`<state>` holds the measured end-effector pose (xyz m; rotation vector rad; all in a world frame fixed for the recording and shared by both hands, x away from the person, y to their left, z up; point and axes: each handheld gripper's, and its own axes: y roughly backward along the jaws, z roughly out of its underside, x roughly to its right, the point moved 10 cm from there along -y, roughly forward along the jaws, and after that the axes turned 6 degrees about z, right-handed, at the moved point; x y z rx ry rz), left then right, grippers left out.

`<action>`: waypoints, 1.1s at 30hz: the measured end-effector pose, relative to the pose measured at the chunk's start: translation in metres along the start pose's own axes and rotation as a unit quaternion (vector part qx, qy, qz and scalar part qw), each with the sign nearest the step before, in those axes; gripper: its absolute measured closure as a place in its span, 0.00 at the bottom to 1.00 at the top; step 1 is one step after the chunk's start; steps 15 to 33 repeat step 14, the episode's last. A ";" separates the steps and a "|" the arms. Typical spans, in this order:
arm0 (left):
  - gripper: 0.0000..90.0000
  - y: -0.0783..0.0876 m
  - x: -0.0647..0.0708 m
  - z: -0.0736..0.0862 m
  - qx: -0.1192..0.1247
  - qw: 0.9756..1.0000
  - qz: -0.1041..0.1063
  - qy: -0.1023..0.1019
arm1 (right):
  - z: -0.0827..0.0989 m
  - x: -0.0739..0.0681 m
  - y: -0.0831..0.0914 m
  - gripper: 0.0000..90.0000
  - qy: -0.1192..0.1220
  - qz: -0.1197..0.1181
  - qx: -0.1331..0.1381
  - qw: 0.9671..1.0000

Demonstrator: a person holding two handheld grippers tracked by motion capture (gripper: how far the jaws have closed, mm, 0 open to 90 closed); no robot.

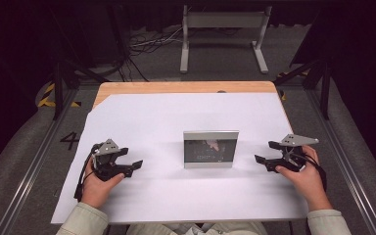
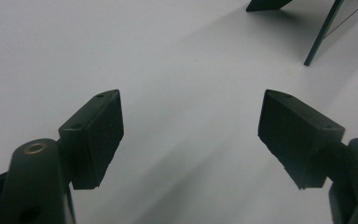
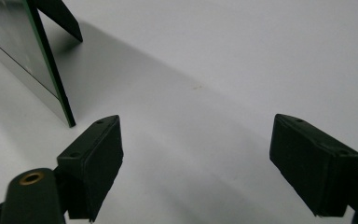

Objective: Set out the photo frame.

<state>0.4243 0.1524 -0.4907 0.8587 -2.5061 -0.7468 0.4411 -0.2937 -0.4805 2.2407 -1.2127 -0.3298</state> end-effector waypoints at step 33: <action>0.27 -0.003 -0.005 0.001 -0.010 1.000 -0.019 0.011 | 0.008 0.004 -0.003 0.31 -0.004 0.007 -0.008 1.000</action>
